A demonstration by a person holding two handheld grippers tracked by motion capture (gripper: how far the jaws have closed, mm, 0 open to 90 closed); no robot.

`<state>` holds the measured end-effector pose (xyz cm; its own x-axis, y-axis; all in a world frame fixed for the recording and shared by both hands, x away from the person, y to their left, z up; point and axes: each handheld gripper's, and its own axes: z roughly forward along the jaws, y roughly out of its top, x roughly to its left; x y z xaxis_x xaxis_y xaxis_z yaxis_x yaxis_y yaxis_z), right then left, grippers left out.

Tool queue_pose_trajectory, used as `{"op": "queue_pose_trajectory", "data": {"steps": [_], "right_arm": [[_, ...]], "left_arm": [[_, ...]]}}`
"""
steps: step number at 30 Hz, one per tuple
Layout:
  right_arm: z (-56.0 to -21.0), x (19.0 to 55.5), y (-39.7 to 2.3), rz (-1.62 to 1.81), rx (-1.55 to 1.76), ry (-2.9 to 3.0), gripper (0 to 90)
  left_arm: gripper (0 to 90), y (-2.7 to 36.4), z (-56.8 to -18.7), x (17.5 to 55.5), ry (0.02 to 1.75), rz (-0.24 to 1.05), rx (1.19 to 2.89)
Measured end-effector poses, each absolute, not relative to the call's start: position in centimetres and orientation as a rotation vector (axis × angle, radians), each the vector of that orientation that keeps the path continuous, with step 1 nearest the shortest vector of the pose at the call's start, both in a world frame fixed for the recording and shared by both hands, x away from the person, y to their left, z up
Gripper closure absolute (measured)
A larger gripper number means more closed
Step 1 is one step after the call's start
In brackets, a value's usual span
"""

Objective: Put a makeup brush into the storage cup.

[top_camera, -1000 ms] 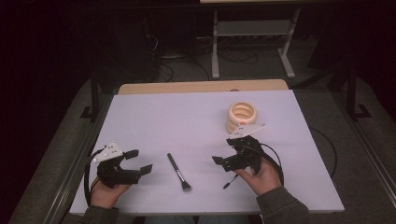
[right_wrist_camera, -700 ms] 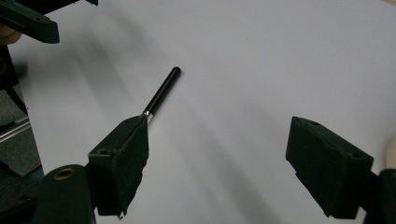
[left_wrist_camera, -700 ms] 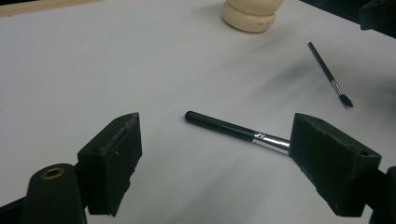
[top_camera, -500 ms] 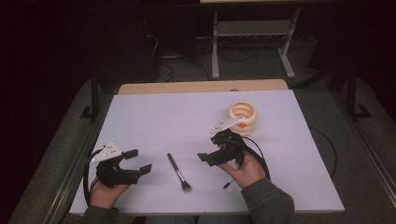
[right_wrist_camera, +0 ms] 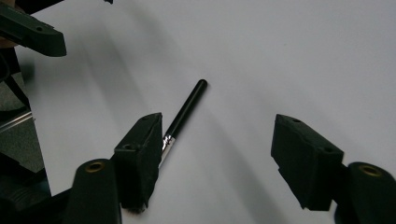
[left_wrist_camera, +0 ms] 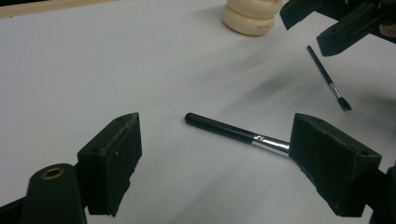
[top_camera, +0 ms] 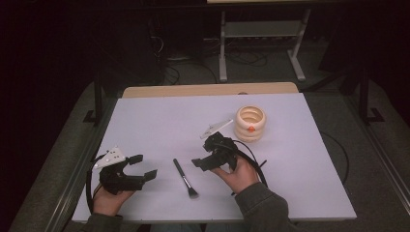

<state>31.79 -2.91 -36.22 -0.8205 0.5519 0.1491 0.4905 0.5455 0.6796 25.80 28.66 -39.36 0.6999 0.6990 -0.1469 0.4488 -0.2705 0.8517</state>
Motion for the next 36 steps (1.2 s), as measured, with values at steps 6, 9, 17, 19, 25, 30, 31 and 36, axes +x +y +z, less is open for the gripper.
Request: {"op": "queue_pose_trajectory", "data": {"steps": [6,9,17,19,25,30,31,36], "right_arm": [[-36.8,31.7,-0.9,1.099,0.91,2.705,35.4],[-37.2,31.7,0.0,1.074,0.914,2.714,38.1],[-38.7,32.2,2.6,0.981,0.996,2.782,45.6],[-39.2,32.3,3.1,0.941,1.023,2.794,47.7],[-40.0,32.3,4.0,0.917,1.042,2.795,54.4],[-40.6,31.9,4.8,0.904,1.035,2.803,57.9],[-40.8,31.9,4.9,0.907,1.041,2.802,58.4],[-41.4,31.7,5.4,0.898,1.069,2.811,61.6]], "left_arm": [[17.0,28.6,-39.3,25.7,0.889,0.32,1.913],[17.0,28.6,-39.3,25.7,0.889,0.318,1.914],[17.1,28.6,-39.3,25.7,0.883,0.321,1.916],[17.1,28.6,-39.3,25.7,0.888,0.318,1.913],[17.1,28.6,-39.3,25.7,0.886,0.319,1.915],[17.2,28.6,-39.3,25.7,0.883,0.318,1.92],[17.2,28.6,-39.3,25.7,0.885,0.317,1.918],[17.2,28.6,-39.3,25.7,0.88,0.318,1.924]]}}
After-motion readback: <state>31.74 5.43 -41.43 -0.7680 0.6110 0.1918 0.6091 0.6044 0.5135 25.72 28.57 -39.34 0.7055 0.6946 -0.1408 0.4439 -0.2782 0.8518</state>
